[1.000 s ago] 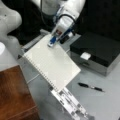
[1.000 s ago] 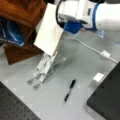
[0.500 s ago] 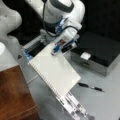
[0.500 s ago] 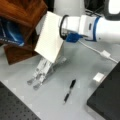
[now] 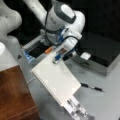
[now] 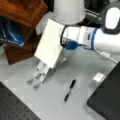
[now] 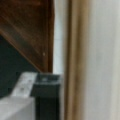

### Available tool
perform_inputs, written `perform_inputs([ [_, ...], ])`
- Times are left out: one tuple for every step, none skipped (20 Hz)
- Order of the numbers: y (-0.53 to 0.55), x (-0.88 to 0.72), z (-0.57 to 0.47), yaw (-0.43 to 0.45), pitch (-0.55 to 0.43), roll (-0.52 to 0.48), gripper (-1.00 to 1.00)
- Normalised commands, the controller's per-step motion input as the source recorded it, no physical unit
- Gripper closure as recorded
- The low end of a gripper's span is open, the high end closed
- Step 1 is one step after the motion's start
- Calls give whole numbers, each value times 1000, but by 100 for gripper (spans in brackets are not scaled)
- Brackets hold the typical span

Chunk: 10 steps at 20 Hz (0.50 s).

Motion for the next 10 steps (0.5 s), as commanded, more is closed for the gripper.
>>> perform_inputs([
  [18,68,-336,83,-196,-337,100],
  [12,74,-322,65,-209,-313,100],
  [11,78,-287,55,-171,-323,100],
  [12,77,-250,49,-157,-320,100],
  [3,77,-222,71,-132,-331,100],
  [-2,83,-205,98,-120,-333,100],
  [2,98,-194,113,-101,-344,100],
  [17,107,-180,127,-87,-350,100],
  [26,113,-168,138,-81,-345,100],
  [38,108,-157,140,-87,-333,100],
])
